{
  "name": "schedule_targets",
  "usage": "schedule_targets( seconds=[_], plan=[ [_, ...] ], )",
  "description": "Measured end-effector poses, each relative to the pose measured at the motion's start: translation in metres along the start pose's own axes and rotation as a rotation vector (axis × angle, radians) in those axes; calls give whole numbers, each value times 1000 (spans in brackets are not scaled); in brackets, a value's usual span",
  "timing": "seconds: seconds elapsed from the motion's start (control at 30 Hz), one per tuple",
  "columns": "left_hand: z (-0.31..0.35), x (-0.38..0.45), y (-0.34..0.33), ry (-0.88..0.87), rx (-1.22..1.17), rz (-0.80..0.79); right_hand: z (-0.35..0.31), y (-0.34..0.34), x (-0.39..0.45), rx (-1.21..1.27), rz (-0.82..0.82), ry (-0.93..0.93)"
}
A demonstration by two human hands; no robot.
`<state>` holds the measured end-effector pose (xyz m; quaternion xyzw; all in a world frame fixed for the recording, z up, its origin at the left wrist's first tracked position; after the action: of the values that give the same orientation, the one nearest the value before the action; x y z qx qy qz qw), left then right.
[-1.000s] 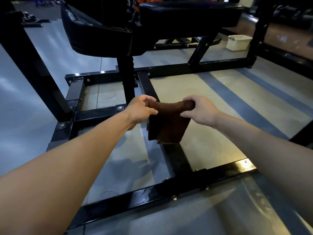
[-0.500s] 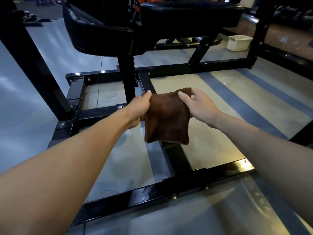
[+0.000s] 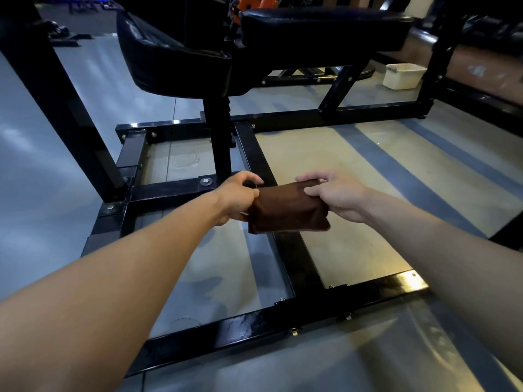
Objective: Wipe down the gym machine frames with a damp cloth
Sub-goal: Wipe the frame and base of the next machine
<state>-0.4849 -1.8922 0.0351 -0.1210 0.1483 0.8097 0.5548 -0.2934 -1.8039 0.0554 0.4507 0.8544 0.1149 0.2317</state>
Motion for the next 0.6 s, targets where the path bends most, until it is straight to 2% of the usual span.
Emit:
schedule_targets(
  seconds=[0.03,0.1,0.17,0.27,0.33,0.43,0.6],
  plan=[
    [-1,0,0,-24,58,25,3,-1,1,-64,14,13],
    [-1,5,-2,-39,8,52,6,-4,3,-197,-36,29],
    [0,6,-8,-22,-34,-27,4,-5,1,-479,-59,59],
    [-7,9,-12,-6,227,-154,1,-6,1,-759,38,145],
    [-11,8,-10,-11,374,-176,2,-6,2,-753,55,165],
    [-8,7,-4,-31,335,-161,7,4,4,-736,48,98],
    [-10,2,-4,76,-22,-212,10,11,-6,-196,-27,62]
  ],
)
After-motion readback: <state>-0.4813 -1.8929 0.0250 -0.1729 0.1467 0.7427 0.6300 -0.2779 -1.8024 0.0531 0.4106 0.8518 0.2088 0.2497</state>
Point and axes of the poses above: each hand's wrist, its own x-axis towards the middle knuckle, its own y-axis out of the back of the hand, z = x × y, the point moved 4 cm from there along x, towards the middle knuckle, and after that the axes turned 9 degrees about -x, right-handed, at the moved point
